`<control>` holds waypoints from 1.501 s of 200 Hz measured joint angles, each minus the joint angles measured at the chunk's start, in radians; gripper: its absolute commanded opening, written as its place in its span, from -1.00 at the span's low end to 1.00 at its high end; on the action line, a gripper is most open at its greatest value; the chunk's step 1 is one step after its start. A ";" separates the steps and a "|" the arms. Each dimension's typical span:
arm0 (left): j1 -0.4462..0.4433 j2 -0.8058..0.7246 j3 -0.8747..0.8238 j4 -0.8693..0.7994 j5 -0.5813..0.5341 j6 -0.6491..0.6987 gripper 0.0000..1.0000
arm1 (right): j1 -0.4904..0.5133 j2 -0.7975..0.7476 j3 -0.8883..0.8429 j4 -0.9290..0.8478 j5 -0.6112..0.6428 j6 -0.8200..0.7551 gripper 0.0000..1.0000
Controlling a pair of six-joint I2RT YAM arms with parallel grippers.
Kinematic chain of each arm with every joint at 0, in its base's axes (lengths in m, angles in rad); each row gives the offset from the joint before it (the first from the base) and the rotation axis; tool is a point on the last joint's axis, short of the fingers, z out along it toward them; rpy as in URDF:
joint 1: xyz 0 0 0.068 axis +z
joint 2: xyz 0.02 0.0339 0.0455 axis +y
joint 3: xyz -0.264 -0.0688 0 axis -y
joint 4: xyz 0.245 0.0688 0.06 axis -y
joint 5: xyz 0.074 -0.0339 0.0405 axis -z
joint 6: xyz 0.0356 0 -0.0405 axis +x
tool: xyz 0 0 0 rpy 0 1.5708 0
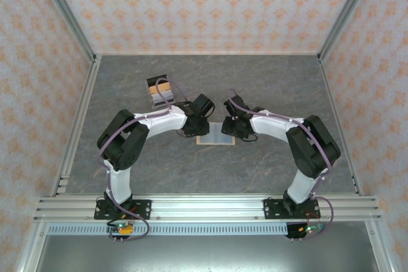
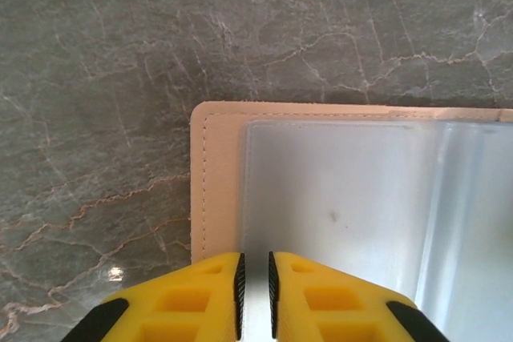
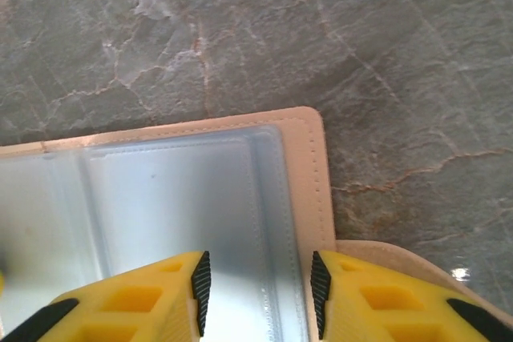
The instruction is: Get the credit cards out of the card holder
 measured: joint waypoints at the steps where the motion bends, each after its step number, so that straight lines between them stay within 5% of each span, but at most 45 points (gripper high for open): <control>1: 0.000 0.000 0.000 0.000 0.000 0.000 -0.70 | 0.000 0.001 0.000 0.000 0.000 0.001 -0.27; 53: 0.007 0.004 0.000 0.009 0.042 -0.011 -0.92 | 0.000 0.015 0.011 0.000 -0.011 0.000 -0.36; 151: 0.011 0.030 0.000 0.092 0.201 0.011 -0.93 | -0.002 0.022 0.016 0.008 -0.034 0.000 -0.39; 194: 0.010 0.029 0.005 0.079 0.191 0.039 -0.88 | -0.002 0.021 0.016 0.008 -0.036 0.001 -0.37; 218: 0.010 0.004 0.009 0.030 0.137 0.062 -0.62 | -0.001 0.002 0.016 0.002 -0.033 -0.003 -0.19; 254: 0.011 -0.145 0.029 -0.092 -0.008 0.113 -0.26 | 0.000 -0.163 0.013 -0.019 0.011 -0.013 0.42; 300: 0.047 -0.410 0.036 -0.185 -0.303 0.151 0.42 | -0.018 -0.447 0.006 -0.039 0.236 -0.077 1.00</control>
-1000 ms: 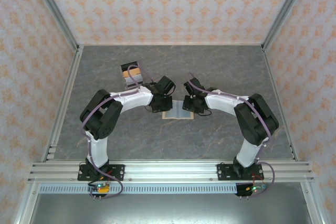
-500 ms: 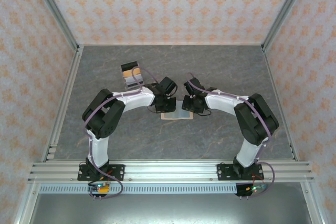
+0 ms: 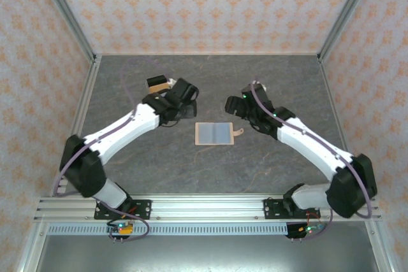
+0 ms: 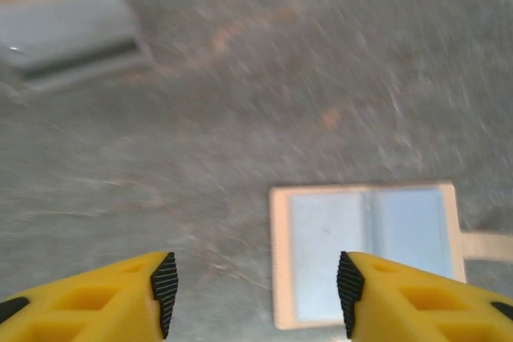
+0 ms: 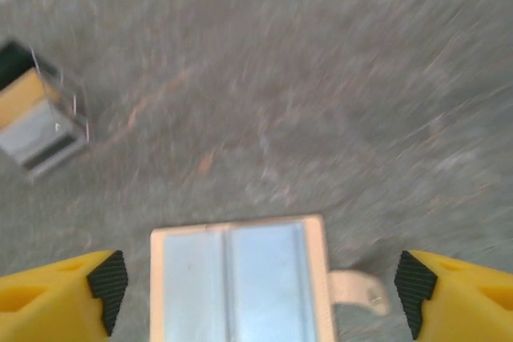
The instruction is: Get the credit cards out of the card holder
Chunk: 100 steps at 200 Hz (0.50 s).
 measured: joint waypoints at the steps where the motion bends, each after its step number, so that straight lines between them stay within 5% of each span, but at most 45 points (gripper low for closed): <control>1: 0.004 -0.009 -0.002 -0.001 -0.009 0.006 0.44 | -0.003 -0.008 -0.001 0.000 0.010 0.001 0.99; 27: 0.087 -0.168 -0.091 0.002 -0.161 0.016 0.99 | -0.067 -0.117 -0.024 0.001 0.162 -0.069 0.99; 100: 0.325 -0.416 -0.525 0.222 -0.498 0.055 1.00 | -0.211 -0.276 -0.297 0.208 0.544 -0.202 0.99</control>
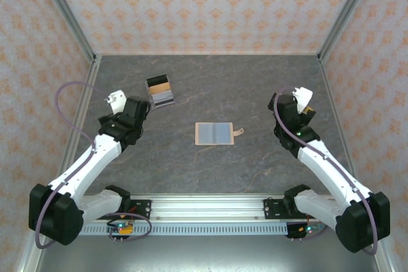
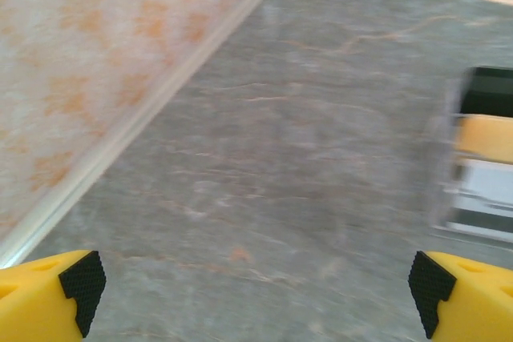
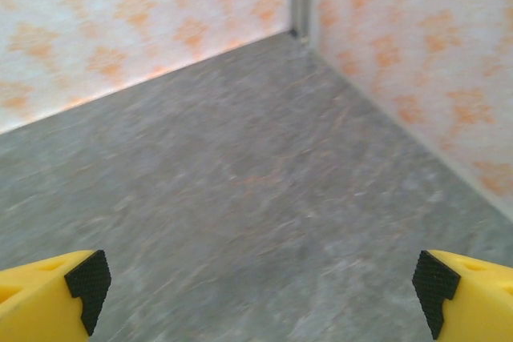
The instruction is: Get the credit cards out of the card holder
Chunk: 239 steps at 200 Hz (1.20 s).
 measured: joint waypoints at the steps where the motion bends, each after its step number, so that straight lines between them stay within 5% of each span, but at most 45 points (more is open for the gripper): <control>1: 0.002 -0.001 -0.005 0.004 -0.002 0.000 1.00 | -0.001 -0.001 -0.005 0.003 0.002 -0.001 0.99; 77: 0.105 -0.028 -0.291 0.495 -0.008 0.262 1.00 | -0.156 0.166 -0.212 0.301 0.085 -0.052 0.99; 141: 0.178 0.101 -0.394 0.852 0.246 0.451 1.00 | -0.167 0.331 -0.255 0.600 0.030 -0.179 0.99; 198: 0.219 0.185 -0.410 1.049 0.483 0.521 1.00 | -0.189 0.404 -0.302 0.849 -0.169 -0.313 0.99; 239: 0.222 0.240 -0.425 1.150 0.556 0.532 1.00 | -0.218 0.460 -0.308 0.922 -0.278 -0.341 0.99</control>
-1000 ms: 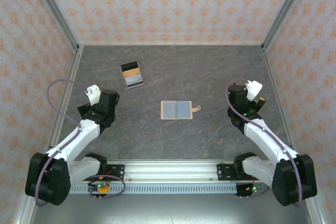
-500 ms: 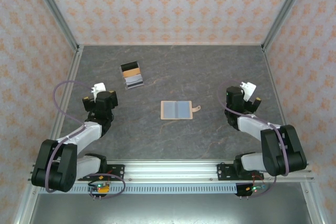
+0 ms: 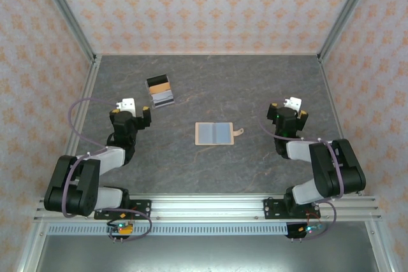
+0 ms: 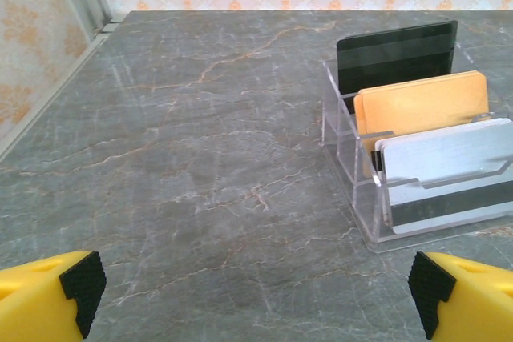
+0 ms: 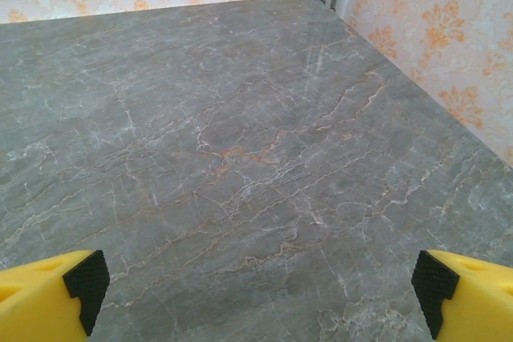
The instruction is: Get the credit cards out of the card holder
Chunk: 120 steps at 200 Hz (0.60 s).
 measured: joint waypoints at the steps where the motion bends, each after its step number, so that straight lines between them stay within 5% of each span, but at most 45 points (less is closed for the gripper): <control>1: 0.000 0.003 0.000 0.003 0.001 0.000 1.00 | -0.002 0.000 0.000 0.001 -0.002 0.000 0.99; 120: 0.000 0.162 0.054 0.035 -0.048 -0.012 1.00 | -0.034 0.060 -0.002 0.055 -0.005 0.042 0.99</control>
